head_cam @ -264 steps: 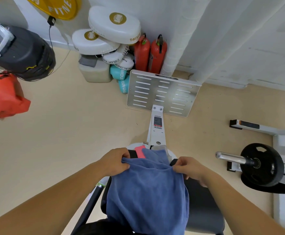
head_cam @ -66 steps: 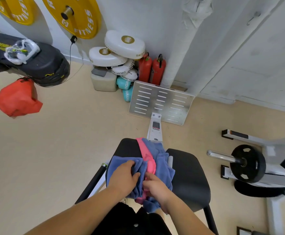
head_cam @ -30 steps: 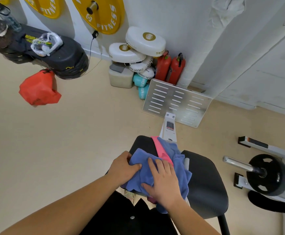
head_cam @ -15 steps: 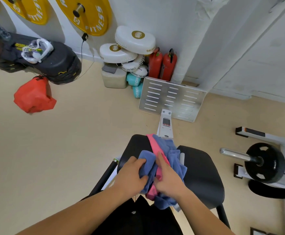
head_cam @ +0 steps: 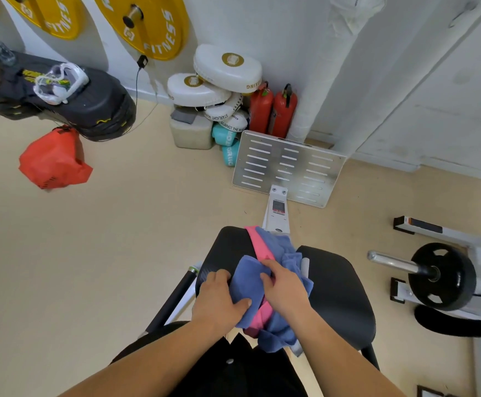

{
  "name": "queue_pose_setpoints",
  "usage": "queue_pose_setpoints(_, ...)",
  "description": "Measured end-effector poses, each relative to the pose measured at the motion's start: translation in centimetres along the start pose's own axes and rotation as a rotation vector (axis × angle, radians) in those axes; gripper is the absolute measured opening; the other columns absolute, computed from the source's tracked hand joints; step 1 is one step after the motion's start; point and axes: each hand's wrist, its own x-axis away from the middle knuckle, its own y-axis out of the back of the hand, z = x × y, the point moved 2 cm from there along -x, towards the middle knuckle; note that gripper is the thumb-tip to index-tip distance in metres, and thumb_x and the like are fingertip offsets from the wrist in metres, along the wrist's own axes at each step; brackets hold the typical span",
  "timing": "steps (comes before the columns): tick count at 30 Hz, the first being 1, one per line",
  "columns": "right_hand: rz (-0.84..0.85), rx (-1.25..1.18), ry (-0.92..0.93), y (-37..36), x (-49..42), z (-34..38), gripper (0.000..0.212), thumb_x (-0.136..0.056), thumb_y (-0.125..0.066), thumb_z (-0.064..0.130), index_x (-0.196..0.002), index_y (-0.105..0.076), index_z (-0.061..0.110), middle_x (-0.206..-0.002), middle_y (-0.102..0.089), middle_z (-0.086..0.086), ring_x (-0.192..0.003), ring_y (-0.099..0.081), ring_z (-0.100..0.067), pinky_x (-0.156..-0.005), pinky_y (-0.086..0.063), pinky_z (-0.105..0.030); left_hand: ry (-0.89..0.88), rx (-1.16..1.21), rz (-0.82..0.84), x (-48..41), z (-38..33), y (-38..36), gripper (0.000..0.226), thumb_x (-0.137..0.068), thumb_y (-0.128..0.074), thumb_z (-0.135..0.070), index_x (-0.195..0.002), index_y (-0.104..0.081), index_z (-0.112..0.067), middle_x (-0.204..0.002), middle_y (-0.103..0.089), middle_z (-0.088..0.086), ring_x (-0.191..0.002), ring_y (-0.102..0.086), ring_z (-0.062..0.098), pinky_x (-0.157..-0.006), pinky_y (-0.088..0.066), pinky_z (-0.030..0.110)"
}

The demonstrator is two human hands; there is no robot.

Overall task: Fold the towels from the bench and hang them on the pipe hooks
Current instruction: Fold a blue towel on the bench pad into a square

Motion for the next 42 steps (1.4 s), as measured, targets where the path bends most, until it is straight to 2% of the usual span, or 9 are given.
queue_pose_setpoints(7,-0.111,0.165,0.118,0.2,2.4,-0.3,0.021,-0.09,-0.069,0.04,-0.106,-0.061,0.029,-0.093,-0.056,0.005,-0.086,-0.058,-0.013,-0.067,-0.045,-0.012,-0.035,-0.047,0.091,-0.6,-1.2,-1.4,0.038,-0.075,-0.071,-0.046,-0.099,-0.05,-0.024,-0.104,-0.059,-0.001,-0.097,-0.064,0.023,-0.083,-0.055,0.038)
queue_pose_setpoints(9,-0.082,0.086,0.104,1.2,3.5,-1.5,0.06,-0.064,-0.09,0.053,-0.104,-0.058,0.022,-0.085,-0.059,0.008,-0.082,-0.056,-0.01,-0.067,-0.046,-0.009,-0.145,-0.061,0.13,-0.4,-1.6,-0.7,0.03,-0.073,-0.067,-0.047,-0.09,-0.052,-0.027,-0.096,-0.056,-0.002,-0.09,-0.062,0.023,-0.079,-0.055,0.04)
queue_pose_setpoints(12,0.018,0.165,0.225,3.9,7.1,-0.2,0.081,-0.09,-0.075,0.03,-0.158,-0.031,0.029,-0.158,-0.039,0.009,-0.139,-0.041,-0.008,-0.11,-0.038,-0.02,-0.38,-0.146,0.16,0.5,-2.7,1.3,0.031,-0.065,-0.056,-0.058,-0.081,-0.056,-0.032,-0.086,-0.049,-0.006,-0.085,-0.056,0.02,-0.075,-0.052,0.037)
queue_pose_setpoints(14,0.002,0.26,0.312,6.0,9.6,1.2,0.081,-0.091,-0.07,0.033,-0.16,-0.027,0.035,-0.17,-0.017,0.011,-0.153,-0.02,-0.011,-0.123,-0.023,-0.029,-0.536,-0.191,0.14,1.8,-3.6,3.3,0.042,-0.064,-0.052,-0.062,-0.089,-0.066,-0.031,-0.09,-0.051,-0.009,-0.089,-0.053,0.017,-0.079,-0.05,0.034)
queue_pose_setpoints(17,-0.037,0.279,0.406,7.9,11.5,3.3,0.044,-0.079,-0.075,0.039,-0.118,-0.056,0.042,-0.134,-0.06,0.013,-0.129,-0.054,-0.012,-0.11,-0.047,-0.034,-0.635,-0.211,0.123,4.6,-4.6,6.9,0.041,-0.069,-0.06,-0.057,-0.103,-0.069,-0.037,-0.098,-0.06,-0.014,-0.09,-0.058,0.009,-0.08,-0.05,0.028)
queue_pose_setpoints(20,-0.002,0.145,0.317,9.2,12.9,4.8,0.032,-0.075,-0.076,0.032,-0.098,-0.054,0.036,-0.091,-0.066,0.009,-0.084,-0.064,-0.012,-0.078,-0.059,-0.033,-0.539,-0.107,0.104,7.9,-3.7,9.8,0.041,-0.073,-0.07,-0.05,-0.112,-0.06,-0.042,-0.1,-0.064,-0.017,-0.088,-0.061,0.003,-0.076,-0.053,0.023)
queue_pose_setpoints(28,0.022,-0.462,0.241,7.3,15.6,6.9,0.04,-0.083,-0.084,0.021,-0.113,-0.059,0.03,-0.104,-0.07,0.008,-0.093,-0.068,-0.009,-0.066,-0.052,-0.013,-0.304,0.393,0.031,13.7,0.7,14.0,0.059,-0.075,-0.088,-0.027,-0.124,-0.058,-0.039,-0.117,-0.068,-0.017,-0.105,-0.068,0.005,-0.084,-0.059,0.024)
queue_pose_setpoints(34,-0.044,-0.713,0.168,6.9,16.9,9.7,0.056,-0.08,-0.088,0.03,-0.126,-0.057,0.026,-0.112,-0.074,0.004,-0.101,-0.073,-0.015,-0.086,-0.063,-0.032,-0.198,0.54,-0.108,15.0,1.3,16.9,0.05,-0.078,-0.082,-0.018,-0.118,-0.06,-0.039,-0.112,-0.071,-0.015,-0.103,-0.07,0.007,-0.087,-0.06,0.029)
queue_pose_setpoints(42,0.085,-0.802,0.221,3.6,13.9,23.1,0.029,-0.095,-0.066,0.047,-0.122,-0.063,0.039,-0.1,-0.08,0.003,-0.092,-0.079,-0.025,-0.091,-0.063,-0.043,-0.141,0.85,-0.18,11.8,9.3,27.1,0.033,-0.094,-0.069,-0.008,-0.12,-0.07,-0.026,-0.11,-0.079,-0.007,-0.106,-0.074,0.013,-0.098,-0.056,0.038)
